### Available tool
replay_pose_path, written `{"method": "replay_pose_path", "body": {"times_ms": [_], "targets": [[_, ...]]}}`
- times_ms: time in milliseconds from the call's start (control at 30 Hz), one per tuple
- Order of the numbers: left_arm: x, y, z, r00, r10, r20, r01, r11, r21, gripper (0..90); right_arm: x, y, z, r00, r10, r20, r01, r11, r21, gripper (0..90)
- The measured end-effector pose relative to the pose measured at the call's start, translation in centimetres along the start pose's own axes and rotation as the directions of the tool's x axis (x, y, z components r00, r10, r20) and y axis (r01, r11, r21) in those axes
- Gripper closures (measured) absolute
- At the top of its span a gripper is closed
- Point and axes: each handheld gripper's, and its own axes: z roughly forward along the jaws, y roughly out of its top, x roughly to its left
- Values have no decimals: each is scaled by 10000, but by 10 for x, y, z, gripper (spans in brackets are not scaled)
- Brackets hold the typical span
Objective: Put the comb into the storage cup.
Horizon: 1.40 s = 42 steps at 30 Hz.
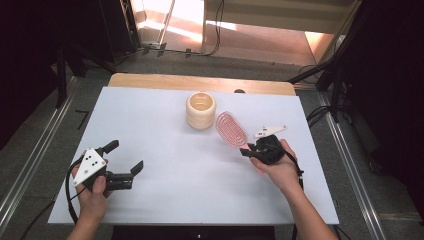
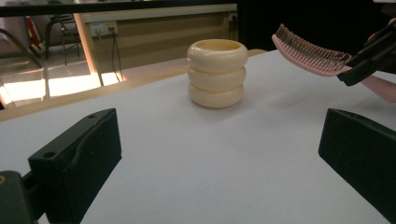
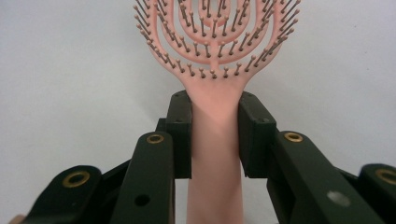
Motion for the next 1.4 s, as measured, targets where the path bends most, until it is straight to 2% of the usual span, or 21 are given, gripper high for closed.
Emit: {"method": "replay_pose_path", "body": {"times_ms": [233,300,367,433,733,867,1067,1333,1400], "targets": [[-11,13,18,9991,107,412,-102,9999,-110,0,-1,-6,-5,10000,57,-21,-58,9985,-540,679],[-14,16,23,9986,81,523,-71,9998,-193,0,0,-8,-6,9998,-153,-129,143,9969,-778,679],[-17,18,28,9981,89,603,-80,9998,-160,0,1,-8,-6,9999,-160,-61,155,9966,-805,679],[-20,20,32,9975,142,691,-133,9998,-144,0,3,-10,-7,9993,-354,-130,338,9931,-1122,679],[-29,28,51,9940,-15,1090,36,9998,-189,0,10,-17,-9,9984,-553,-64,534,9841,-1696,679],[-33,31,58,9903,-250,1364,292,9992,-288,0,13,-20,-9,9983,-571,93,578,9793,-1939,679],[-43,34,68,9850,-197,1713,249,9993,-285,0,20,-22,-8,9975,-679,218,711,9711,-2280,679],[-49,43,81,9773,-455,2069,540,9979,-356,0,29,-21,-7,9957,-893,261,930,9601,-2636,679],[-51,45,84,9766,-427,2109,509,9981,-334,0,31,-21,-6,9951,-959,247,990,9579,-2697,679]]}}
